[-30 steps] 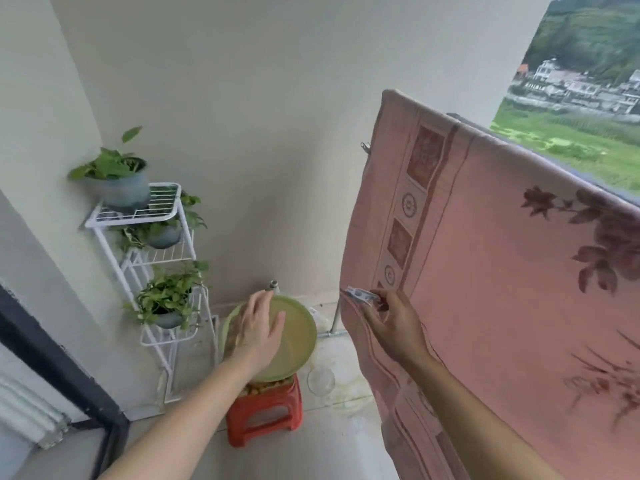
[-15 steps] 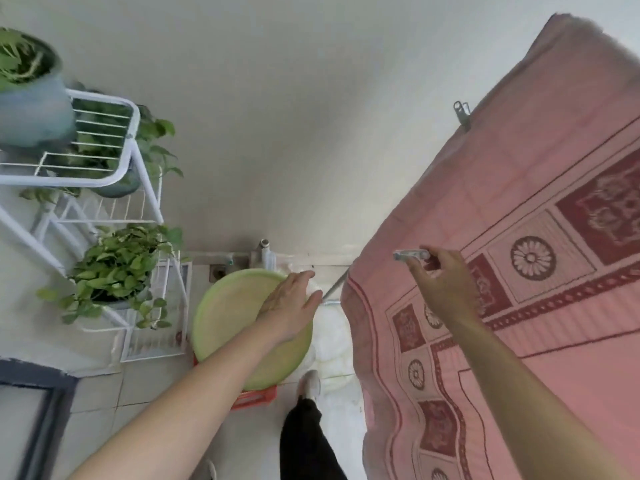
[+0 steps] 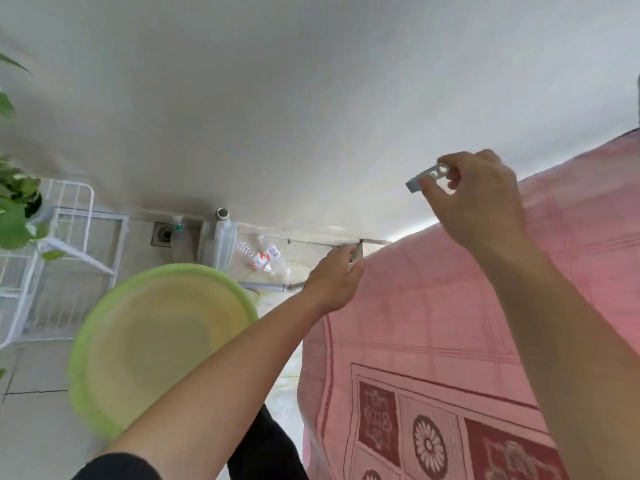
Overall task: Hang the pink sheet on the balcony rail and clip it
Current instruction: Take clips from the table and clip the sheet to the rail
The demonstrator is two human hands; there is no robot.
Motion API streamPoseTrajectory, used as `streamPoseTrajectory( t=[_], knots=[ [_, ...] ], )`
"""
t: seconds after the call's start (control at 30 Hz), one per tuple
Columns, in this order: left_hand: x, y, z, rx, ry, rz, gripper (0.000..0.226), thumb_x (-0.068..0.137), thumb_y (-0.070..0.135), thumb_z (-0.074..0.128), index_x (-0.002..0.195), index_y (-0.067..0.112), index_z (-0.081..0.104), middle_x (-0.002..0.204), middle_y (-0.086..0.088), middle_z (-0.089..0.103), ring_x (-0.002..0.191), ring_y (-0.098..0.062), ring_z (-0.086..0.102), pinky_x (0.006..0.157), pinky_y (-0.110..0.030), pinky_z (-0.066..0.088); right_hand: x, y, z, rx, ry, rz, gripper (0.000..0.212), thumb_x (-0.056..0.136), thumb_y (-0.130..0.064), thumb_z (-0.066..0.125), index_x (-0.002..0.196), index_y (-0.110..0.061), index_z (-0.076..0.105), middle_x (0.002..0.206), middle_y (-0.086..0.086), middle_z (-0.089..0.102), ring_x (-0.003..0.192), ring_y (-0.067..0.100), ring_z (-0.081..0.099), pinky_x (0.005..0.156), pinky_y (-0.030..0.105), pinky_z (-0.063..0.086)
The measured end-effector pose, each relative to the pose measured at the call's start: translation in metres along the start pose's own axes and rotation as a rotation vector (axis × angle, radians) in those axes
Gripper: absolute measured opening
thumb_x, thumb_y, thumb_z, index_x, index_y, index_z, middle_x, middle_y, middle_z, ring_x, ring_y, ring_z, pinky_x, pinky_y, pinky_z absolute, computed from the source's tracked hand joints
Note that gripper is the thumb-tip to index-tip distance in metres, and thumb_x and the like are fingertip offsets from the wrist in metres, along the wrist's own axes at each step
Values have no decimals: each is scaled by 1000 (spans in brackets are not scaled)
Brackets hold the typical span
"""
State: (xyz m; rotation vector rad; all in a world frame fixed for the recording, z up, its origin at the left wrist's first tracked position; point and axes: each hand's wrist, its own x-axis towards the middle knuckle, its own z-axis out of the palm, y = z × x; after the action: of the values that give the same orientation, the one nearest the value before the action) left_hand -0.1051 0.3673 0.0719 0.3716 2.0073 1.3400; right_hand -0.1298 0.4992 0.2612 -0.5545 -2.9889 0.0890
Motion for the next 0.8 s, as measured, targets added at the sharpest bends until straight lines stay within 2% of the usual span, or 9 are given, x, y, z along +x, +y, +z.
streamPoseTrajectory(
  t=[0.07, 0.13, 0.2, 0.27, 0.37, 0.5, 0.6, 0.7, 0.8],
  knots=[
    [30, 18, 12, -131, -81, 70, 55, 102, 49, 38, 148, 20, 34, 148, 0, 42, 136, -15, 38, 111, -36, 33, 32, 4, -3, -176, -118, 39, 36, 90, -39, 63, 117, -17, 67, 113, 8, 60, 99, 26, 57, 74, 31, 42],
    [52, 33, 20, -316, -211, 102, 51, 99, 48, 49, 143, 23, 47, 142, 6, 50, 126, -3, 45, 104, -23, 37, 59, 11, -7, -325, -266, 144, 26, 85, -37, 69, 103, -17, 72, 102, 5, 63, 88, 27, 56, 61, 29, 39],
    [71, 37, 28, -459, -253, 89, 35, 91, 41, 66, 120, 23, 67, 121, 10, 66, 110, 0, 57, 94, -19, 45, 80, 18, -12, -443, -410, 254, 20, 77, -39, 77, 85, -20, 75, 92, 3, 66, 74, 24, 55, 52, 25, 35],
    [85, 33, 27, -574, -219, 76, 23, 87, 31, 73, 104, 14, 72, 97, 8, 71, 92, -1, 63, 84, -18, 47, 93, 23, -15, -532, -490, 317, 19, 70, -41, 82, 76, -24, 75, 90, 1, 67, 66, 19, 52, 49, 23, 32],
    [103, 27, 20, -682, -285, 52, 22, 89, 23, 71, 98, 4, 65, 68, 16, 57, 70, 4, 55, 74, -9, 42, 101, 25, -12, -573, -527, 373, 26, 64, -40, 86, 81, -24, 74, 91, 2, 66, 68, 22, 53, 50, 25, 33],
    [129, 43, 18, -633, -527, 13, 8, 83, 22, 71, 79, 19, 64, 82, 8, 61, 90, -9, 54, 89, -27, 39, 107, 19, -10, -561, -519, 352, 20, 72, -36, 82, 82, -21, 72, 87, 3, 64, 65, 18, 51, 49, 24, 30],
    [147, 54, 20, -668, -679, -57, 17, 79, 11, 60, 66, 21, 54, 82, 4, 55, 83, -12, 47, 67, -25, 39, 114, 18, -12, -554, -498, 336, 12, 78, -29, 77, 77, -20, 69, 81, 1, 62, 64, 17, 51, 50, 24, 32],
    [157, 58, 27, -672, -795, -72, 23, 74, 10, 54, 61, 22, 41, 63, 8, 42, 59, -10, 40, 49, -23, 32, 116, 19, -12, -543, -491, 310, 7, 81, -26, 71, 81, -19, 70, 79, 2, 60, 64, 18, 50, 53, 26, 34],
    [160, 59, 32, -689, -833, -32, 25, 73, 10, 54, 62, 21, 36, 56, 9, 37, 50, -9, 33, 43, -20, 31, 116, 16, -13, -490, -460, 269, 7, 81, -22, 69, 86, -17, 69, 81, 4, 60, 70, 22, 53, 52, 26, 32]
  ],
)
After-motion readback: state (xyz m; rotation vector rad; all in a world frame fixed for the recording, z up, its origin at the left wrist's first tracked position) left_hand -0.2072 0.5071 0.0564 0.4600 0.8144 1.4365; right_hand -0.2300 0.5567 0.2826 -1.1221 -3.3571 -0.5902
